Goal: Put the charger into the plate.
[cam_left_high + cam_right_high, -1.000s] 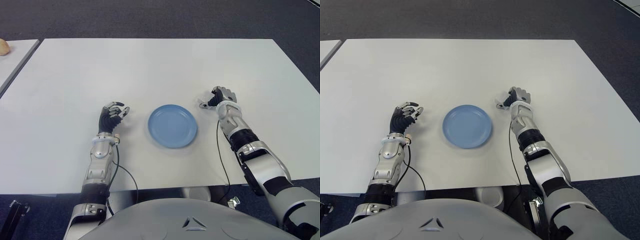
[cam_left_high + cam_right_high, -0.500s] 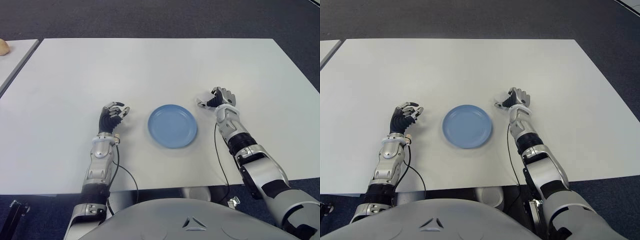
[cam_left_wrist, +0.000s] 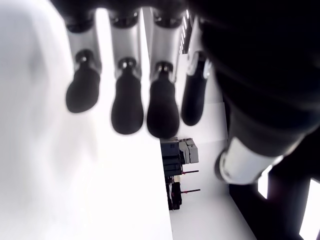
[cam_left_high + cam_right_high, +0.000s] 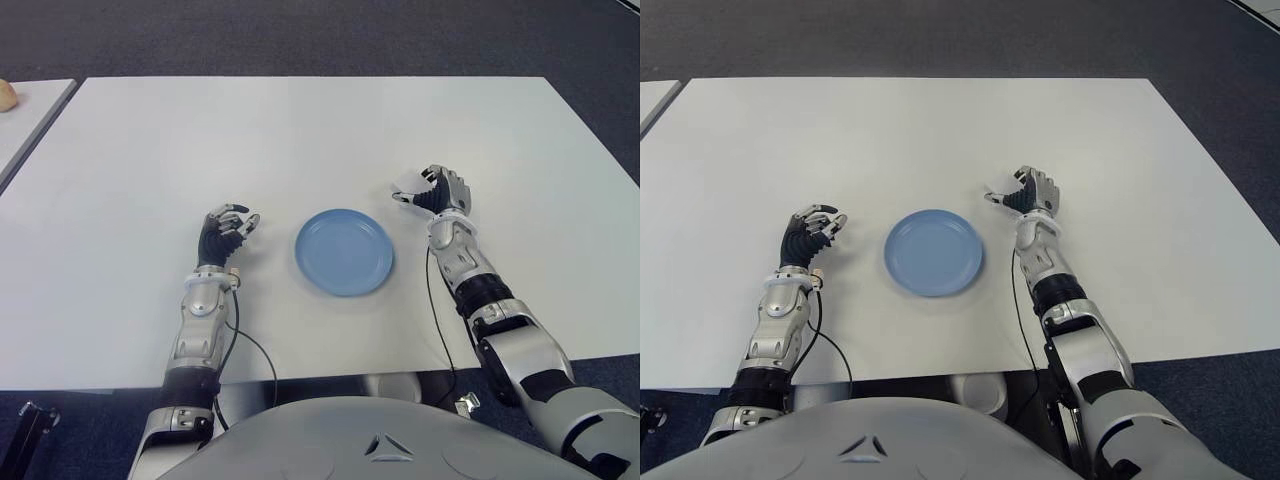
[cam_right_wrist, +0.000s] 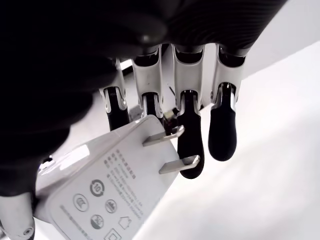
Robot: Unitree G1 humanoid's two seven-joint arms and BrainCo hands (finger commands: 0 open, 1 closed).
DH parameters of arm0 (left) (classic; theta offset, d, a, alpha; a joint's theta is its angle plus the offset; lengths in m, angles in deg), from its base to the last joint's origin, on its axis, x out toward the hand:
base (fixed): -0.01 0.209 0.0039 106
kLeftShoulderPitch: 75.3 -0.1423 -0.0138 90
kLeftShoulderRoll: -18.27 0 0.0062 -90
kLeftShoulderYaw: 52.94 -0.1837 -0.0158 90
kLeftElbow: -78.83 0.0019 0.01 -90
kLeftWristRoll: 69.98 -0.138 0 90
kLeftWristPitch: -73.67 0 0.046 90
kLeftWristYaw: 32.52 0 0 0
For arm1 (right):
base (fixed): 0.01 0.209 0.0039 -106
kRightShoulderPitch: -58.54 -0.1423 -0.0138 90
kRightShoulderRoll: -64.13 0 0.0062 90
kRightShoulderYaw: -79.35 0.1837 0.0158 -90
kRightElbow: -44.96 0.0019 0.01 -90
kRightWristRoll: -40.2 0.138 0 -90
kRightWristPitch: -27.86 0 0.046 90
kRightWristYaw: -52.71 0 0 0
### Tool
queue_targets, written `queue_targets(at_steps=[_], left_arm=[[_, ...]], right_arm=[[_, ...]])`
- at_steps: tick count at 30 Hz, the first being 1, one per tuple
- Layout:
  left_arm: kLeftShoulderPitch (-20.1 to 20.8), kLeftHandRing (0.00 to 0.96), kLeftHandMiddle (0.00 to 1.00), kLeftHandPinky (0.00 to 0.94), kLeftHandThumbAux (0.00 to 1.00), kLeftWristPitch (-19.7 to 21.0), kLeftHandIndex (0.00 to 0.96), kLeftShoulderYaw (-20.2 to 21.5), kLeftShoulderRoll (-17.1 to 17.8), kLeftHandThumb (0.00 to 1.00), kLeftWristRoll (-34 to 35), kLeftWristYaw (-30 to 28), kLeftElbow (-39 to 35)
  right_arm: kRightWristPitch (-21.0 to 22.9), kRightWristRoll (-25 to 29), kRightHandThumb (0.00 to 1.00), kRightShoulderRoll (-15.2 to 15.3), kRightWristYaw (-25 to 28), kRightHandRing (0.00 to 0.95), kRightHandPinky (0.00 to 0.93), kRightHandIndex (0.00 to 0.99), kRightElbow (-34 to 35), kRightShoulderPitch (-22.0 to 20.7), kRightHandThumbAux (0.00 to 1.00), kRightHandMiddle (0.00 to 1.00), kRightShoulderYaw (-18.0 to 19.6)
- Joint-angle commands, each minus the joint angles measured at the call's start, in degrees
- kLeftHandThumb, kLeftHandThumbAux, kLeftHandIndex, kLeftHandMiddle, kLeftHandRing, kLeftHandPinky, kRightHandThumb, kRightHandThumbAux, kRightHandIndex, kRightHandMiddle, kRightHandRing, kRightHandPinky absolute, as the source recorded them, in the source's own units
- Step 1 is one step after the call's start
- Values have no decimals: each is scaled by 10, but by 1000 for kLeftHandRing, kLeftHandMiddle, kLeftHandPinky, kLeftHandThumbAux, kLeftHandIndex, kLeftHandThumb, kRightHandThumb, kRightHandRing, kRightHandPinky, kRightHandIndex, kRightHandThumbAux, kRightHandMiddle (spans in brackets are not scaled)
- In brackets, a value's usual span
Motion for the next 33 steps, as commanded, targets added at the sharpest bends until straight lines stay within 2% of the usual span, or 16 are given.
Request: queue_targets(at_steps=[1, 4, 11, 26, 33], left_arm=[[-2, 725, 738, 727, 717, 2, 436, -2, -1, 705, 0, 2, 1], [-2, 724, 736, 726, 717, 0, 436, -2, -1, 706, 0, 2, 3], [-2, 719, 733, 724, 717, 1, 436, -2, -3, 706, 0, 3, 3], [0, 711, 725, 710, 716, 9, 436, -3, -4, 707, 1, 2, -1], [2, 713, 727, 713, 716, 8, 436, -1, -3, 707, 3, 0, 6]], right_arm=[[-11, 3, 995, -4, -3, 544, 484, 397, 98, 36, 668, 447, 10], [-1, -9, 998, -2, 1, 535, 478, 415, 153, 55, 666, 441, 10], [-1, -31, 999, -8, -10, 526, 500, 434, 222, 87, 664, 431, 8], [8, -80, 1000, -21, 20, 519, 521, 397, 351, 138, 664, 457, -7], [6, -113, 1000, -40, 42, 514, 514, 377, 412, 172, 664, 487, -44]])
